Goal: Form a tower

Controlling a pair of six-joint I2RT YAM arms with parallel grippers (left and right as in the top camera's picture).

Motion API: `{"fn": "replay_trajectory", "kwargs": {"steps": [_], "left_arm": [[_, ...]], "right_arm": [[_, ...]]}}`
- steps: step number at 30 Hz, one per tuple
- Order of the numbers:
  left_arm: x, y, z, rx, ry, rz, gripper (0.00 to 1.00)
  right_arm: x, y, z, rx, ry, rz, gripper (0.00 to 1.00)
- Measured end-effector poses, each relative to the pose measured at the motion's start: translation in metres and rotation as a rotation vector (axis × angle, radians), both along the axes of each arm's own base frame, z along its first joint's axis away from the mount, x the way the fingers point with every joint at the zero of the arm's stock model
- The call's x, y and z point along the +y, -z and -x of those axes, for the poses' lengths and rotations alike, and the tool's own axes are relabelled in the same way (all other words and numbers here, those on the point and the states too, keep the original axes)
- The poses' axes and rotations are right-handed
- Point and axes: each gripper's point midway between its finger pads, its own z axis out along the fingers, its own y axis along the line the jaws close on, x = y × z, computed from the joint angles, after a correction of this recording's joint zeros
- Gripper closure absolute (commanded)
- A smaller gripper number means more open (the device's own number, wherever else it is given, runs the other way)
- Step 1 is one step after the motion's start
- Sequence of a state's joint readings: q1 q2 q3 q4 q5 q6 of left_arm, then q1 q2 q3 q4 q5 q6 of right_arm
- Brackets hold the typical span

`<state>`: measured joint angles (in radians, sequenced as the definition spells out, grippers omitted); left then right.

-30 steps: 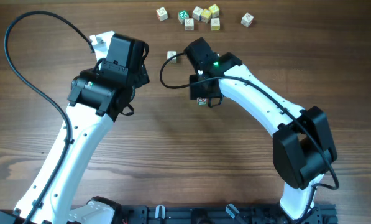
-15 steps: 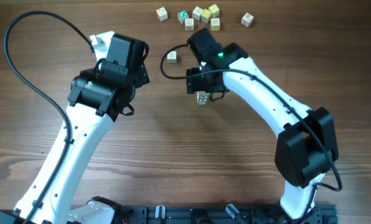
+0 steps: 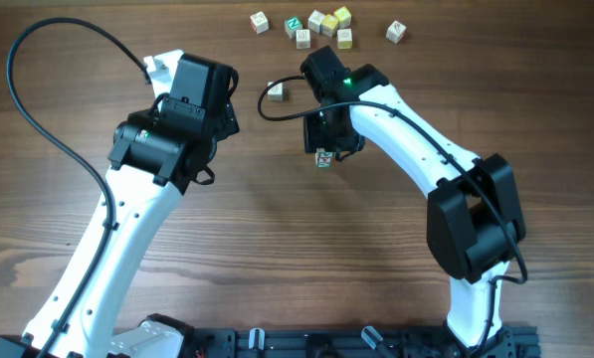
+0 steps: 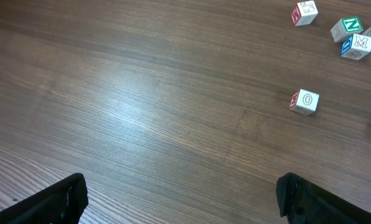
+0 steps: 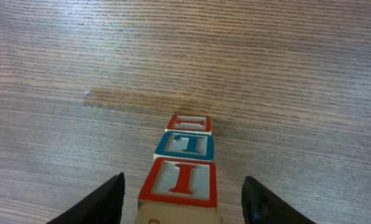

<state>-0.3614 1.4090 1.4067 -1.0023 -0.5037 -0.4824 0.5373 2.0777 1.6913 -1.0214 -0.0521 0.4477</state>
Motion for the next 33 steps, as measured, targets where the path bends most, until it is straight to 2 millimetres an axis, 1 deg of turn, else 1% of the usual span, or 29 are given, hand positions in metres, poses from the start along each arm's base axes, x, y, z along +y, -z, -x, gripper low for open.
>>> {"fn": "replay_trajectory", "kwargs": {"steps": [4,8,12,16,21,24,25,28,30,32,33], "left_arm": [[0.0,0.0,0.0,0.0,0.0,0.0,0.0],[0.0,0.0,0.0,0.0,0.0,0.0,0.0],[0.0,0.0,0.0,0.0,0.0,0.0,0.0],[0.0,0.0,0.0,0.0,0.0,0.0,0.0],[0.0,0.0,0.0,0.0,0.0,0.0,0.0],[0.0,0.0,0.0,0.0,0.0,0.0,0.0],[0.0,0.0,0.0,0.0,0.0,0.0,0.0],[0.0,0.0,0.0,0.0,0.0,0.0,0.0],[0.0,0.0,0.0,0.0,0.0,0.0,0.0],[0.0,0.0,0.0,0.0,0.0,0.0,0.0],[0.0,0.0,0.0,0.0,0.0,0.0,0.0]], "right_arm": [[0.005,0.0,0.003,-0.001,-0.013,0.0,0.48],[0.005,0.0,0.003,-0.001,-0.013,-0.001,0.49],[0.006,0.0,0.002,-0.005,-0.013,-0.002,0.47],[0.006,0.0,0.0,-0.015,-0.012,0.0,0.49],[0.005,0.0,-0.001,-0.017,-0.01,0.004,0.3],[0.004,0.0,-0.002,-0.025,-0.006,0.012,0.11],[0.003,-0.001,-0.003,-0.03,-0.005,0.016,0.01],[0.003,-0.003,-0.005,-0.037,-0.005,0.016,0.0],[0.011,-0.022,-0.018,-0.086,-0.003,-0.014,0.0],[0.023,-0.051,-0.037,-0.162,-0.002,-0.06,0.0],[0.024,-0.059,-0.041,-0.18,0.001,-0.071,0.0]]}}
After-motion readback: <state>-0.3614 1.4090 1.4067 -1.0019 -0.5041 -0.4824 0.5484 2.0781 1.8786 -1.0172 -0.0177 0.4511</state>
